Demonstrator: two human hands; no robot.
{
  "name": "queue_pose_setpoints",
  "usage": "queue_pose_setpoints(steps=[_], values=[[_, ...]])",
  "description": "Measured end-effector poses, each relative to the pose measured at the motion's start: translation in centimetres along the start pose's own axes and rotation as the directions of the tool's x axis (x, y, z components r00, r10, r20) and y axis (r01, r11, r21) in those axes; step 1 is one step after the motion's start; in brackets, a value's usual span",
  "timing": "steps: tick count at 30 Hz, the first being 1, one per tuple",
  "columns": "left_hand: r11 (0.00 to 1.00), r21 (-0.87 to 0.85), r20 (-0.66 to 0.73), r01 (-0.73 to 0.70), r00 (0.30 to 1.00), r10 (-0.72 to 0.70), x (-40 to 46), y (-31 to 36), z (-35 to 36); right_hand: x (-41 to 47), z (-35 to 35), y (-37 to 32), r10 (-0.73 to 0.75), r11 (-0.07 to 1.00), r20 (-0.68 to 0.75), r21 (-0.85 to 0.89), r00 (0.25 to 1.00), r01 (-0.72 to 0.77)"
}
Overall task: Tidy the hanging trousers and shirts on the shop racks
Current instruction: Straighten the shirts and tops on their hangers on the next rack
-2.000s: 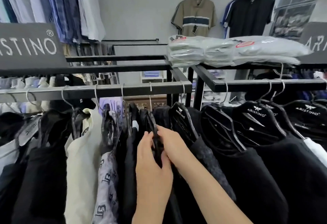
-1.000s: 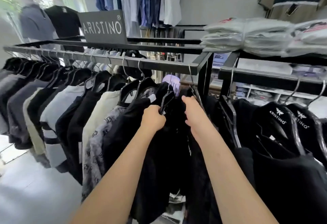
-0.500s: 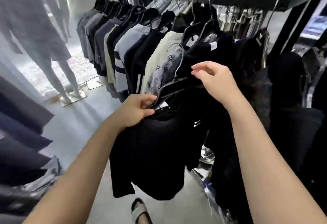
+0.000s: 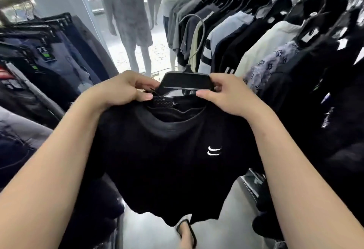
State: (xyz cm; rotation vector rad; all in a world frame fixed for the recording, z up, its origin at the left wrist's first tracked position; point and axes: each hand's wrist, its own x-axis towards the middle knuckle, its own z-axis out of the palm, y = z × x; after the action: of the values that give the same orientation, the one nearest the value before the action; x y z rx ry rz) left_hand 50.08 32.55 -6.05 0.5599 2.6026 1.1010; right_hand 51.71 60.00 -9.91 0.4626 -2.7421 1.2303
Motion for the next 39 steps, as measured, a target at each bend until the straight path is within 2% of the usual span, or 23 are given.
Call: queue_pose_setpoints(steps=[3, 8, 10, 13, 14, 15, 17, 19, 21, 22, 24, 27, 29, 31, 33, 35, 36, 37, 39], values=[[0.997, 0.072, -0.087, 0.026, 0.996, -0.020, -0.3, -1.9, -0.2, 0.4, 1.6, -0.6, -0.004, 1.000, 0.010, 0.020, 1.000, 0.004], [0.997, 0.039, -0.371, 0.061, 0.928, -0.042, -0.7, -3.6, 1.1, 0.6, 3.8, -1.0, 0.026, 0.994, 0.012, 0.108, 1.000, -0.027], [0.993, 0.030, -0.542, 0.113, 0.837, -0.079, -0.6, -4.7, 2.2, 0.6, 4.5, -0.8, 0.066, 0.989, 0.024, 0.133, 0.998, -0.068], [0.980, 0.027, -0.793, 0.199, 0.602, -0.100, -0.8, -6.1, 6.1, 0.3, 6.0, -0.7, 0.122, 0.982, 0.053, 0.135, 0.991, -0.128], [0.981, 0.014, -0.819, 0.196, 0.564, -0.101, -1.0, -6.1, 7.8, 0.1, 6.8, -0.7, 0.139, 0.979, 0.065, 0.141, 0.988, -0.147], [0.980, -0.010, -0.820, 0.197, 0.560, -0.120, -1.2, -6.0, 9.6, -0.2, 7.8, -0.6, 0.160, 0.975, 0.070, 0.146, 0.985, -0.169], [0.962, -0.128, -0.710, 0.240, 0.655, -0.258, -0.9, -6.1, 12.5, -0.6, 9.9, -0.6, 0.212, 0.961, 0.055, 0.167, 0.976, -0.219], [0.883, -0.385, -0.469, 0.269, 0.767, -0.438, -0.5, -5.9, 13.7, -1.2, 12.4, -0.6, 0.258, 0.940, 0.057, 0.214, 0.964, -0.264], [0.709, -0.656, -0.277, 0.258, 0.792, -0.544, -0.4, -5.2, 13.9, -2.0, 14.5, -1.0, 0.274, 0.927, 0.110, 0.234, 0.955, -0.293], [0.671, -0.704, -0.257, 0.233, 0.797, -0.546, -0.4, -5.4, 14.2, -2.5, 15.5, -1.3, 0.267, 0.927, 0.142, 0.231, 0.953, -0.294], [0.695, -0.694, -0.305, 0.190, 0.796, -0.522, -1.0, -5.6, 14.4, -3.1, 16.7, -1.8, 0.251, 0.910, 0.204, 0.284, 0.946, -0.302], [0.663, -0.731, -0.317, 0.161, 0.780, -0.539, -1.9, -6.0, 14.1, -3.3, 17.1, -1.5, 0.232, 0.846, 0.314, 0.402, 0.921, -0.350], [0.732, -0.650, -0.352, 0.205, 0.772, -0.529, -2.2, -6.8, 13.7, -3.4, 16.8, -1.3, 0.238, 0.814, 0.405, 0.413, 0.883, -0.409], [0.796, -0.551, -0.363, 0.249, 0.788, -0.497, -2.5, -7.6, 13.5, -3.9, 16.0, -1.0, 0.282, 0.808, 0.427, 0.378, 0.859, -0.453], [0.842, -0.460, -0.320, 0.284, 0.831, -0.455, -2.6, -7.9, 13.1, -4.0, 14.9, -0.3, 0.367, 0.820, 0.272, 0.357, 0.890, -0.447], [0.879, -0.376, -0.250, 0.295, 0.881, -0.402, -2.8, -7.9, 12.6, -4.3, 13.2, 0.3, 0.427, 0.864, -0.033, 0.308, 0.903, -0.398], [0.897, -0.344, -0.209, 0.276, 0.909, -0.360, -2.8, -7.6, 12.4, -4.4, 12.2, 0.5, 0.409, 0.898, -0.174, 0.249, 0.896, -0.362], [0.916, -0.310, -0.182, 0.254, 0.930, -0.320, -2.8, -7.1, 12.1, -4.6, 11.3, 0.6, 0.361, 0.929, -0.259, 0.186, 0.896, -0.320], [0.950, -0.230, -0.171, 0.210, 0.952, -0.252, -2.8, -6.0, 11.7, -4.8, 9.8, 0.4, 0.240, 0.971, -0.268, 0.054, 0.933, -0.234]])
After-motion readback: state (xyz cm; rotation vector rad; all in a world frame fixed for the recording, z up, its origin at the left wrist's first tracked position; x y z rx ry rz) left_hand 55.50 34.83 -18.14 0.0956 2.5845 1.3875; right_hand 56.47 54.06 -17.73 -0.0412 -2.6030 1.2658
